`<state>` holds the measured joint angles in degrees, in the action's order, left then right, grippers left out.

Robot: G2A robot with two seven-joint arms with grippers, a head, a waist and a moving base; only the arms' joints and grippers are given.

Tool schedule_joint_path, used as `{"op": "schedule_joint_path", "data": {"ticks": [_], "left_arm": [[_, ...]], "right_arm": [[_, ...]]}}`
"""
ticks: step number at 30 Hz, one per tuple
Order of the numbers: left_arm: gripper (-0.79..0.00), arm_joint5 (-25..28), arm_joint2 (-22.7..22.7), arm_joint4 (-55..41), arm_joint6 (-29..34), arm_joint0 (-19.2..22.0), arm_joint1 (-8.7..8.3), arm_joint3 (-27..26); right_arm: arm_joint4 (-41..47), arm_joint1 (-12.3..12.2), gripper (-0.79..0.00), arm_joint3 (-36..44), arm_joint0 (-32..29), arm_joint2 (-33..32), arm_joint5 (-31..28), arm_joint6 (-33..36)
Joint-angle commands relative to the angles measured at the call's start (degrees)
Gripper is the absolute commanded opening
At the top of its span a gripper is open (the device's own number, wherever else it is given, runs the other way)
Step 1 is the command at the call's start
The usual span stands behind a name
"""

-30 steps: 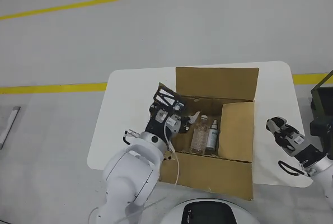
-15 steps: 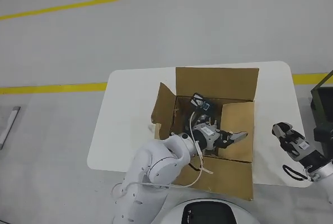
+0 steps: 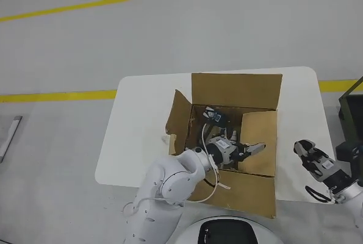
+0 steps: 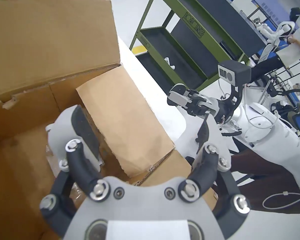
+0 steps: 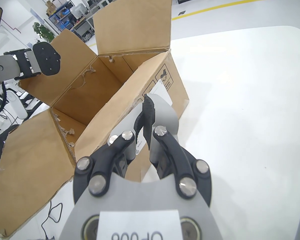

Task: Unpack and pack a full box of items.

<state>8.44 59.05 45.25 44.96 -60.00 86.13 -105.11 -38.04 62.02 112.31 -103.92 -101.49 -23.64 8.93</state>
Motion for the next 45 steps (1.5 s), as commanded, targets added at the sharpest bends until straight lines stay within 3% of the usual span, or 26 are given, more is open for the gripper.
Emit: {"op": "schedule_joint_path", "data": {"ticks": [1,6,10,16,32,40,45], "left_arm": [[0.0,-0.4,-1.3,-2.9,-2.4,-0.3,0.3,2.2],[0.0,-2.5,-3.5,-10.4,-9.7,-0.2,1.33,10.5],[0.0,-3.0,-4.1,-13.3,-11.4,1.6,1.8,16.1],[0.0,-4.3,-3.8,-13.2,-13.5,2.6,1.87,19.8],[0.0,-3.1,-4.7,-18.5,-11.4,1.4,1.79,20.3],[0.0,-2.5,-5.2,-22.4,-11.4,1.5,1.97,17.4],[0.0,-2.2,-6.2,-22.8,-11.5,2.4,2.12,14.7]], "right_arm": [[-0.9,0.0,-0.785,-0.3,0.1,0.2,0.4,0.1],[-1.8,0.2,-0.785,-1.2,0.6,1.8,1.2,-0.2],[-2.4,0.4,-0.785,-1.2,0.6,3.1,1.7,-0.4],[-3.2,0.6,-0.785,-1.3,0.6,4.1,2.3,-0.3],[-3.5,0.9,-0.785,-1.9,1.3,6.2,2.0,1.2],[-2.6,1.0,-0.782,-1.6,2.0,6.7,1.8,1.9],[-0.5,1.1,-0.548,-1.2,1.8,4.8,2.9,0.4]]}}
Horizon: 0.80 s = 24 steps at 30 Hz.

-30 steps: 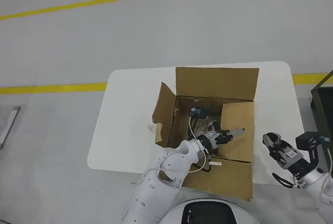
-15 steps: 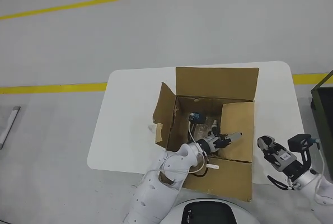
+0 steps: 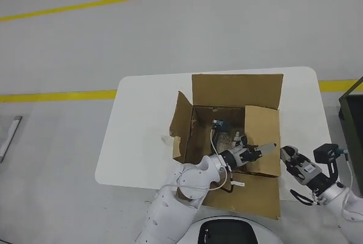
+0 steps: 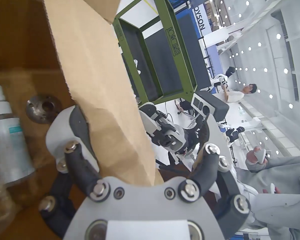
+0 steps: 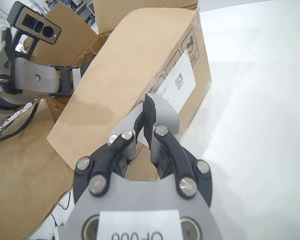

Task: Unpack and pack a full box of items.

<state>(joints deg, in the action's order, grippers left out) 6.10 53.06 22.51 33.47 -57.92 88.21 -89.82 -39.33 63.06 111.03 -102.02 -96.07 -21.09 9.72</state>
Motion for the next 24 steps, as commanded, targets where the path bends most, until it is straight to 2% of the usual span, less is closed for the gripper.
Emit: {"op": "schedule_joint_path", "data": {"ticks": [1,3,7,10,15,22,24], "left_arm": [[0.0,0.3,-0.4,-0.1,0.0,0.7,0.08,-1.0],[0.0,0.8,-1.0,0.0,0.2,1.6,0.21,-2.0],[0.0,2.3,-3.2,0.2,0.4,3.8,0.68,-2.4],[0.0,4.0,-6.1,1.4,1.1,6.1,1.25,-0.6],[0.0,6.3,-11.9,4.0,1.3,9.8,2.65,3.4],[0.0,7.4,-15.9,4.8,0.8,13.1,4.32,8.3],[0.0,7.3,-16.3,4.8,0.8,13.5,4.61,9.1]], "right_arm": [[1.9,0.0,-0.523,0.3,-0.3,-1.3,0.5,-0.6],[5.4,0.1,-0.474,0.5,-0.7,-3.0,1.1,-0.9],[17.4,0.1,-0.48,0.8,-1.5,-6.9,1.8,1.5],[28.5,0.1,-0.496,0.9,-2.0,-9.8,2.6,5.0],[41.6,0.0,-0.499,0.9,-2.8,-14.5,3.9,11.1],[48.9,-0.1,-0.496,0.2,-3.9,-17.5,3.6,16.8],[48.5,-0.1,-0.468,0.0,-4.3,-17.7,3.1,17.8]]}}
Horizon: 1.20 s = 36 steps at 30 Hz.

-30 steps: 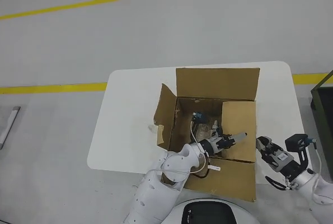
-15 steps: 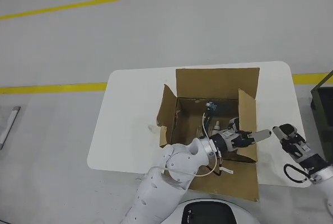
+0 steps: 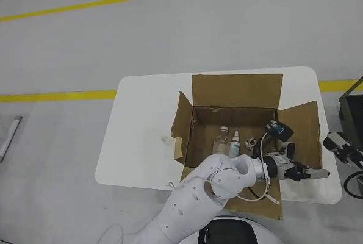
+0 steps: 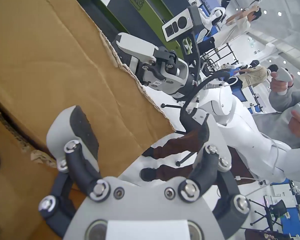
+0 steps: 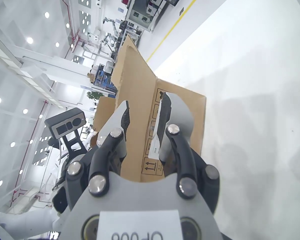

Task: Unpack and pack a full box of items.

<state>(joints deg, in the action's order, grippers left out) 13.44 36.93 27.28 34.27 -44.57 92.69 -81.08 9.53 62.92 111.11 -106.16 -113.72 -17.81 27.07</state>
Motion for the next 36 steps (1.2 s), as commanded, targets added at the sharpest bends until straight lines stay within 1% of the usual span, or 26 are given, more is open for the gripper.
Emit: {"op": "schedule_joint_path", "data": {"ticks": [1,5,7,10,13,14,15,16,20,23,26,29,33,36], "left_arm": [[0.0,-0.1,-0.3,0.1,0.0,0.2,0.21,0.7],[0.0,-0.5,-0.3,0.5,0.2,0.1,0.37,1.3],[0.0,-0.6,-0.2,0.8,0.4,0.0,0.37,1.3],[0.0,-0.7,0.1,1.0,0.5,-0.6,0.33,1.1],[0.0,-0.9,0.5,1.4,0.6,-1.1,0.23,0.7],[0.0,-1.1,0.7,1.4,0.6,-1.3,0.17,0.4],[0.0,-1.2,1.0,1.5,0.6,-1.5,0.11,0.2],[0.0,-1.4,1.3,1.8,0.6,-1.7,0.02,-0.1],[0.0,-2.3,3.2,3.8,0.8,-2.5,-0.56,-1.9],[0.0,-4.5,5.5,6.3,1.4,-3.4,-1.31,-4.3],[0.0,-6.4,7.9,10.9,3.5,-4.5,-2.34,-7.0],[0.0,-8.5,9.8,18.9,7.4,-5.7,-3.59,-9.7],[0.0,-12.9,11.8,31.0,14.1,-7.4,-5.11,-12.1],[0.0,-14.0,12.3,38.4,19.1,-8.2,-5.93,-12.9]], "right_arm": [[0.0,0.0,-0.462,-0.1,-0.3,0.2,-0.5,0.7],[0.2,0.2,-0.465,-0.2,-0.6,0.5,-1.0,0.6],[-2.0,0.2,-0.468,0.0,-0.8,0.3,-1.1,0.6],[-3.2,0.3,-0.502,0.2,-0.8,1.4,-1.3,0.3],[-4.5,0.4,-0.646,-0.3,-0.6,2.4,-1.2,-0.5],[-4.6,0.4,-0.72,-0.5,-0.5,2.7,-1.3,-0.8],[-4.8,0.5,-0.733,-0.6,-0.5,3.0,-1.3,-0.9],[-5.0,0.5,-0.785,-0.7,-0.4,3.2,-1.3,-1.0],[-5.3,0.6,-0.785,-1.1,-0.3,3.6,-1.5,-1.2],[-6.2,0.6,-0.785,-1.4,-0.2,3.9,-1.4,-1.4],[-7.5,0.7,-0.785,-1.5,-0.1,4.4,-1.4,-1.6],[-8.5,0.7,-0.785,-1.6,0.1,4.8,-1.4,-2.1],[-9.1,0.8,-0.785,-1.7,0.4,5.2,-1.3,-2.3],[-9.6,0.8,-0.785,-1.5,0.6,5.2,-1.4,-2.2]]}}
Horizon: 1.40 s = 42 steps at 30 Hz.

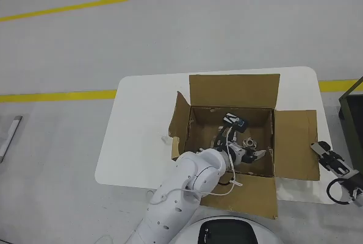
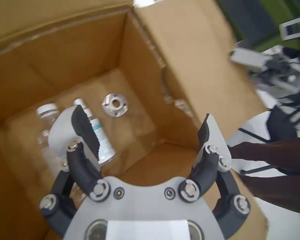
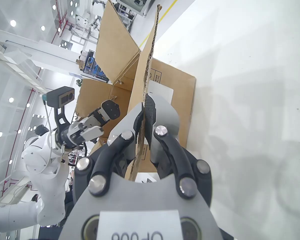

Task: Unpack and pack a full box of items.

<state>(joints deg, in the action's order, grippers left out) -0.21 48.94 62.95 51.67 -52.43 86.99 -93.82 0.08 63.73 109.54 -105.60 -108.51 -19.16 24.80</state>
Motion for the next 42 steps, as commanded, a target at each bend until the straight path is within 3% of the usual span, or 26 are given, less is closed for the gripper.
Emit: {"op": "schedule_joint_path", "data": {"ticks": [1,5,25,34,42], "left_arm": [[0.0,-0.7,0.6,3.5,2.6,-0.6,-0.37,-0.4],[0.0,-1.5,1.7,8.9,3.6,-1.1,-0.88,-0.4],[0.0,-2.1,2.1,9.3,2.0,-1.6,-0.88,0.1],[0.0,-11.5,0.6,11.0,12.3,6.3,1.05,10.4],[0.0,-12.2,-1.8,9.7,15.4,11.3,2.84,17.7]], "right_arm": [[-0.1,0.0,-0.785,0.1,0.1,0.0,0.0,0.1],[-0.4,0.0,-0.785,0.4,0.2,0.0,0.0,0.1],[-3.6,0.2,-0.785,0.1,0.5,0.5,-0.9,-0.5],[-2.4,0.2,-0.785,-0.8,1.4,0.3,-1.6,0.3],[-1.5,0.1,-0.785,-1.3,1.9,-0.5,-2.0,1.1]]}}
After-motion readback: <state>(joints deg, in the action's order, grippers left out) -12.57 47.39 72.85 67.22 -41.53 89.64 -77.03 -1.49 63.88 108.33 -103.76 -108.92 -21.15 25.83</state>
